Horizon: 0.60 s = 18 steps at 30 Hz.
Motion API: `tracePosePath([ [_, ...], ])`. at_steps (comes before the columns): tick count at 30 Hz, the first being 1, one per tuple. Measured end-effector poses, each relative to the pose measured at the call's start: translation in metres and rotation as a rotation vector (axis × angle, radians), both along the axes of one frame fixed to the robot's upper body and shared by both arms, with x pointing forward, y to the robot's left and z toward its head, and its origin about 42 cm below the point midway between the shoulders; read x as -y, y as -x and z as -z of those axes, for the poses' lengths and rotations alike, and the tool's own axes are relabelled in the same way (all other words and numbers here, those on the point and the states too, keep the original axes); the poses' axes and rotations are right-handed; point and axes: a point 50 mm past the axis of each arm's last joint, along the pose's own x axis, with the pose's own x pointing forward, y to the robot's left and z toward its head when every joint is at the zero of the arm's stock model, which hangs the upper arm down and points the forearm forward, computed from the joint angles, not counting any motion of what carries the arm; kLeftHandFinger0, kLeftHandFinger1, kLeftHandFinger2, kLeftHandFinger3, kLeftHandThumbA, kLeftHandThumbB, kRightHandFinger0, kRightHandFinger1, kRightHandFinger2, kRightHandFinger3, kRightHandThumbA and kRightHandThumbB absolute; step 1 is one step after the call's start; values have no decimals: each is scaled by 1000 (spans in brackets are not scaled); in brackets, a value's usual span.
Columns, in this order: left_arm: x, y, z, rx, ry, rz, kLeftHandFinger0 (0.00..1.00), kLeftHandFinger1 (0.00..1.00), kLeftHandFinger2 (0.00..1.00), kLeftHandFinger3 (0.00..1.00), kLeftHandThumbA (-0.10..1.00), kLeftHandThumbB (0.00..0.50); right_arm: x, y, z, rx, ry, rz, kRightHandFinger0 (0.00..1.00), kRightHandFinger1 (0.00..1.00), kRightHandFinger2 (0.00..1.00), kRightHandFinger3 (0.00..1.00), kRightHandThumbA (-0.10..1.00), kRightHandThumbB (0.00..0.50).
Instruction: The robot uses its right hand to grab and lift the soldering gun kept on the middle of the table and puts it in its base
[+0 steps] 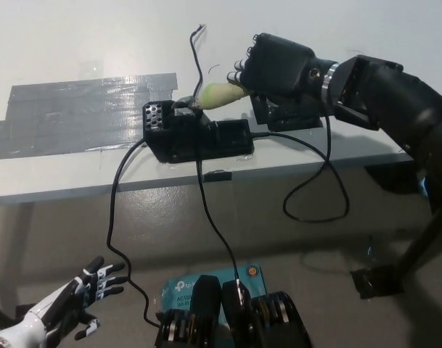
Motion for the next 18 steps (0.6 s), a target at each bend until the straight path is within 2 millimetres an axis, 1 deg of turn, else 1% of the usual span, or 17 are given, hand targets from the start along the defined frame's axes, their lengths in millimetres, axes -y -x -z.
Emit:
tracePosePath([
  [1, 0, 0, 0, 0, -1, 0, 1000, 1000, 1000, 1000, 1000, 250, -2, 0, -1, 6, 4, -7, 0, 52, 525, 257, -26, 156],
  [2, 0, 0, 0, 0, -1, 2, 1000, 1000, 1000, 1000, 1000, 249, -4, 0, -2, 9, 7, -12, 0, 49, 520, 248, -17, 156],
  [3, 1, -1, 0, 1, -1, 3, 1000, 1000, 1000, 1000, 1000, 263, -7, 1, -3, 11, 9, -17, 0, 38, 501, 213, 11, 131],
  [5, 2, -2, -1, 4, -2, 6, 1000, 1000, 1000, 1000, 1000, 254, -13, 2, -2, 12, 14, -29, 0, 29, 494, 274, 67, 160],
  [6, 2, -3, -2, 6, -3, 7, 1000, 1000, 1000, 1000, 1000, 253, -15, 2, -2, 14, 16, -32, 0, 28, 493, 280, 77, 164],
  [7, 3, -4, -2, 7, -4, 10, 1000, 1000, 1000, 1000, 1000, 256, -15, 2, -3, 18, 19, -32, 0, 28, 492, 256, 102, 149],
  [8, 3, -4, -3, 10, -5, 13, 1000, 1000, 1000, 1000, 1000, 256, -16, 2, -3, 20, 22, -33, 0, 30, 495, 259, 106, 148],
  [9, 4, -5, -3, 12, -6, 15, 1000, 1000, 1000, 1000, 1000, 258, -16, 2, -3, 21, 22, -34, 0, 32, 493, 245, 117, 168],
  [10, 5, -5, -4, 14, -7, 18, 1000, 1000, 1000, 1000, 1000, 256, -17, 2, -3, 21, 23, -36, 0, 25, 485, 238, 126, 155],
  [11, 6, -6, -4, 15, -7, 20, 1000, 1000, 1000, 1000, 1000, 261, -17, 2, -3, 22, 23, -37, 0, 9, 465, 218, 126, 161],
  [12, 6, -6, -4, 15, -7, 22, 1000, 1000, 1000, 1000, 1000, 280, -18, 2, -3, 23, 23, -39, 0, 5, 462, 231, 103, 151],
  [13, 6, -6, -5, 15, -8, 23, 1000, 1000, 1000, 1000, 1000, 280, -18, 2, -4, 24, 21, -42, 0, 7, 468, 243, 101, 150],
  [14, 7, -6, -5, 16, -8, 24, 1000, 1000, 1000, 1000, 1000, 281, -19, 3, -4, 26, 21, -45, 0, 15, 486, 352, 68, 151],
  [15, 7, -7, -5, 16, -9, 25, 1000, 1000, 1000, 1000, 1000, 276, -20, 3, -4, 27, 20, -49, 0, 2, 456, 327, 49, 157],
  [16, 7, -7, -5, 16, -10, 26, 1000, 1000, 1000, 1000, 1000, 272, -21, 4, -5, 28, 20, -52, 0, 0, 429, 269, 37, 147],
  [17, 7, -7, -5, 16, -10, 26, 1000, 1000, 1000, 1000, 1000, 273, -21, 4, -4, 29, 20, -54, 0, 0, 418, 249, 28, 142],
  [18, 7, -7, -5, 16, -10, 26, 1000, 1000, 1000, 1000, 1000, 260, -22, 4, -4, 29, 21, -55, 0, 0, 411, 225, 45, 138],
])
